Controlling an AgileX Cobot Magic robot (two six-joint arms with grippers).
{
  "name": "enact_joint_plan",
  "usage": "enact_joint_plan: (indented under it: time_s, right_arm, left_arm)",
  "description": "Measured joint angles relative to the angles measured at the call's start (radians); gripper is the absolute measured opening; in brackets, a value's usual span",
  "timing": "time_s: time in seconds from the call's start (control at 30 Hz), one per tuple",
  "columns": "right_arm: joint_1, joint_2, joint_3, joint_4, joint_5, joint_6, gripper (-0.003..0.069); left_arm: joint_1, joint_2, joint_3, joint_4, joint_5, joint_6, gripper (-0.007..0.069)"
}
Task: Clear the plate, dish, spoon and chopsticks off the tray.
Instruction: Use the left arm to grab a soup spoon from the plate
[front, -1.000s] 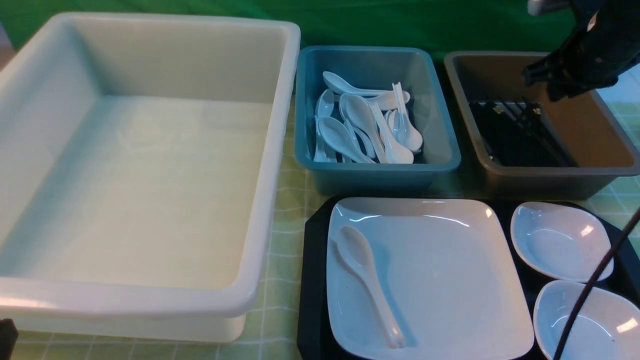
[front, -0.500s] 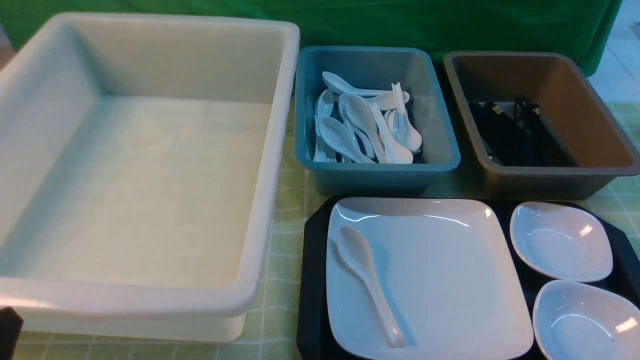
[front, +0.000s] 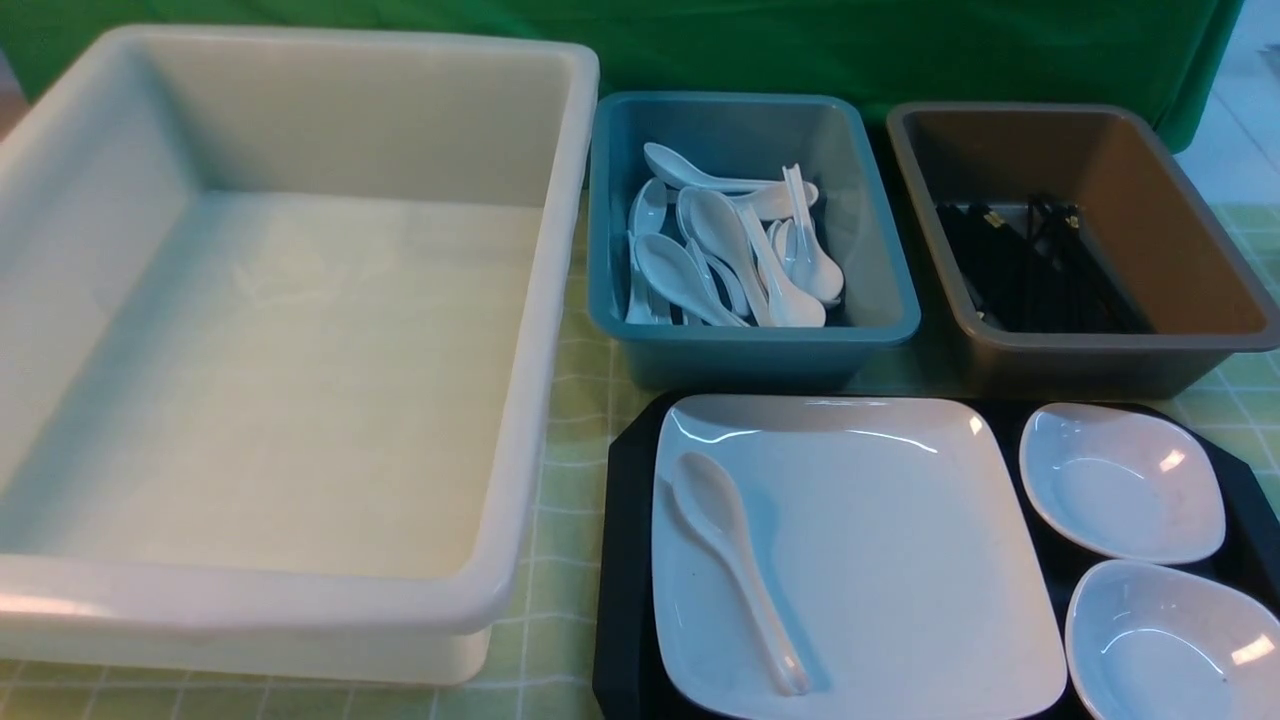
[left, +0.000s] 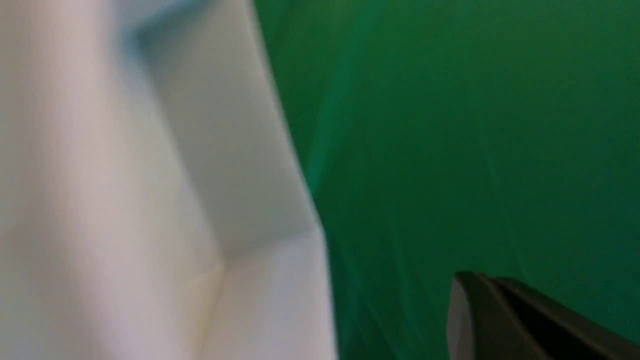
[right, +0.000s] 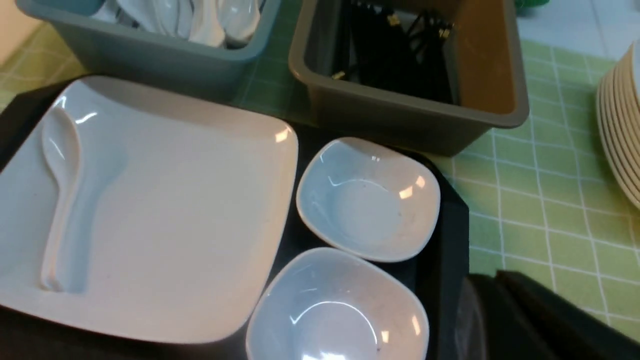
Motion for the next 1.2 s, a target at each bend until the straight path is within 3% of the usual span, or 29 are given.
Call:
enact_joint_plan:
  time_s: [0.13, 0.23, 0.27, 0.37, 0.43, 0.47, 0.5, 0.53, 0.63, 0.7, 0.73, 0.8, 0.9, 1.0, 1.2]
  right_arm:
    - [0.0, -0.059, 0.057, -0.005, -0.002, 0.0, 0.001]
    - [0.0, -0.065, 0.088, -0.006, -0.009, 0.0, 0.0012]
    - [0.0, -0.065, 0.09, -0.006, -0.009, 0.0, 0.0012]
    - [0.0, -0.065, 0.092, -0.006, -0.027, 0.0, 0.0017]
    - [0.0, -0.065, 0.092, -0.006, -0.031, 0.001, 0.0018]
    - [0.0, -0.065, 0.092, -0.006, -0.031, 0.001, 0.0018]
    - [0.0, -0.065, 0.092, -0.006, -0.036, 0.001, 0.002]
    - [0.0, -0.065, 0.092, -0.006, -0.036, 0.001, 0.0021]
    - [0.0, -0.065, 0.092, -0.006, -0.038, 0.001, 0.0031]
    - [0.0, -0.065, 0.092, -0.006, -0.043, 0.001, 0.0036]
    - [0.0, -0.065, 0.092, -0.006, -0.043, 0.001, 0.0036]
    - [0.0, -0.065, 0.092, -0.006, -0.043, 0.001, 0.0043]
    - [0.0, -0.065, 0.092, -0.006, -0.044, 0.001, 0.0052]
    - [0.0, -0.065, 0.092, -0.006, -0.044, 0.001, 0.0059]
    - [0.0, -0.065, 0.092, -0.006, -0.044, 0.001, 0.0071]
  left_arm:
    - [0.0, 0.079, -0.256, 0.175, 0.069, 0.025, -0.0002]
    - [0.0, 0.369, -0.629, 0.29, 0.461, 0.074, -0.0002]
    - [0.0, 0.37, -0.648, 0.29, 0.488, 0.079, -0.0002]
    - [0.0, 0.689, -0.905, 0.266, 0.952, 0.232, -0.0002]
    - [0.0, 0.859, -0.974, 0.187, 1.105, 0.349, -0.0002]
    - [0.0, 0.874, -0.978, 0.187, 1.105, 0.361, -0.0002]
    - [-0.02, 0.997, -0.99, 0.063, 1.152, 0.437, -0.0002]
    - [-0.035, 1.043, -0.992, 0.032, 1.156, 0.457, -0.0002]
    - [-0.201, 1.162, -0.996, -0.006, 1.121, 0.449, -0.0008]
    - [-0.366, 1.212, -0.998, 0.074, 1.047, 0.352, -0.0011]
    - [-0.383, 1.216, -0.998, 0.085, 1.039, 0.352, -0.0011]
    - [-0.577, 1.279, -0.999, 0.24, 0.959, 0.18, -0.001]
    - [-0.753, 1.376, -0.999, 0.445, 0.882, -0.062, -0.0006]
    - [-0.825, 1.476, -1.0, 0.506, 0.857, -0.181, 0.0029]
    - [-0.835, 1.653, -1.095, 0.521, 0.871, -0.208, 0.0166]
